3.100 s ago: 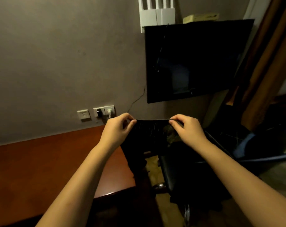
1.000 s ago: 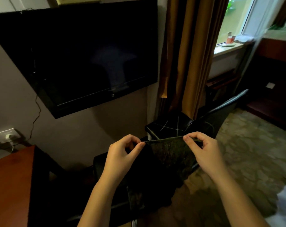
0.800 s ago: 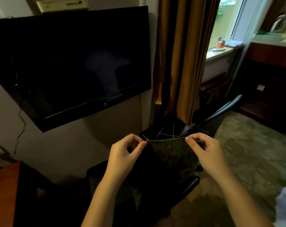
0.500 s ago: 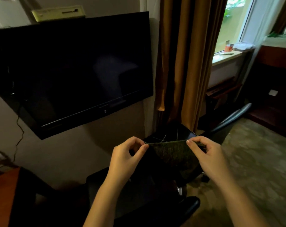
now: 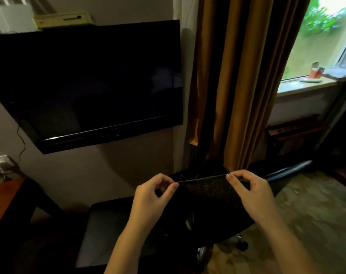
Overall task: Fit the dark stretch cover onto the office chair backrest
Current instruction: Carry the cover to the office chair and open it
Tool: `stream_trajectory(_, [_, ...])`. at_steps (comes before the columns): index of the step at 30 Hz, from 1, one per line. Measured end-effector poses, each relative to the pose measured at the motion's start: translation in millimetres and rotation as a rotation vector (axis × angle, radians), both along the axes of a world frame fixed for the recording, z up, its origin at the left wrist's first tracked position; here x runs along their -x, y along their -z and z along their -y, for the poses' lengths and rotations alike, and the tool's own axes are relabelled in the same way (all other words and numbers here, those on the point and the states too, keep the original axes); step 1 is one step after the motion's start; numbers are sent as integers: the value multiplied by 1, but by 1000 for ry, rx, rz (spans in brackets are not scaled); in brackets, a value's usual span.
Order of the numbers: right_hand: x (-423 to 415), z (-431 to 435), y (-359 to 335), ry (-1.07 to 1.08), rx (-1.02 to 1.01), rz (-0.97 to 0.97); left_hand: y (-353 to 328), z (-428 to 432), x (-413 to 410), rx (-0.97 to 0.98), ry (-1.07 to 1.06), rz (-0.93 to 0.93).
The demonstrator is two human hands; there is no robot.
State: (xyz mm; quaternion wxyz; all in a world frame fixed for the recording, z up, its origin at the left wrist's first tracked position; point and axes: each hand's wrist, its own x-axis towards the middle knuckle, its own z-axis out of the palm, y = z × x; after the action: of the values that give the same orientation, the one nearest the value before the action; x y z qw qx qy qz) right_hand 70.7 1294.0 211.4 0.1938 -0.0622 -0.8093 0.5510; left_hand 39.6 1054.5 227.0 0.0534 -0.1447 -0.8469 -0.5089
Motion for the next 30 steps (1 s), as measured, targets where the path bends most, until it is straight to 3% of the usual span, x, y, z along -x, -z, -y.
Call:
stream_trajectory(20, [-11, -138, 25, 108, 68, 7, 13, -138, 19, 105, 140, 5])
stream_trajectory(30, [57, -231, 19, -131, -9, 16, 23, -223, 30, 55, -88, 15])
